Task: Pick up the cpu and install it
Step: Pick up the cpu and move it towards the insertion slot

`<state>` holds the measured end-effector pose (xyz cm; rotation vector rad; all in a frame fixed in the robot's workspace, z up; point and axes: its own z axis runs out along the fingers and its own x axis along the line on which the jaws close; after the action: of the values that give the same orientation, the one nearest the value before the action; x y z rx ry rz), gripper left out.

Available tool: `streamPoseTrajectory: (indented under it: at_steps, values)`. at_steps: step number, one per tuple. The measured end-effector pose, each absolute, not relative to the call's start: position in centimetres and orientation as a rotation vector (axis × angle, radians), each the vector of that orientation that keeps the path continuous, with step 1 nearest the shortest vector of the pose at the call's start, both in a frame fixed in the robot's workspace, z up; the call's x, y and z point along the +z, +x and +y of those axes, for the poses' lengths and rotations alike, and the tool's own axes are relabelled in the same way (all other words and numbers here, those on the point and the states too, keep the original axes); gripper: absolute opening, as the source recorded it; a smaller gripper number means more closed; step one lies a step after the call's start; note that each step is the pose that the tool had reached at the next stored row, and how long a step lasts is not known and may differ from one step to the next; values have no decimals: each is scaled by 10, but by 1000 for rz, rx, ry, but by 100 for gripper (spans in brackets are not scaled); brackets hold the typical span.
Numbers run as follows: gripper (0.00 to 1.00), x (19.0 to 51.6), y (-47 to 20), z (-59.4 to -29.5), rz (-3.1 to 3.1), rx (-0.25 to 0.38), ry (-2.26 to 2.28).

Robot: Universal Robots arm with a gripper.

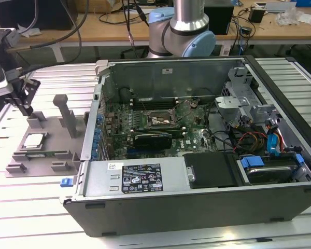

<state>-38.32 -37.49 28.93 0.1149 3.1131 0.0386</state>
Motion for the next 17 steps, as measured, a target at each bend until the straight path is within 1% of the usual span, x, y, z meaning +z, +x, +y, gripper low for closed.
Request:
streamPoseTrajectory:
  at_steps: [17]
  values:
    - [11, 252, -395, -375, 3113, 39, 115]
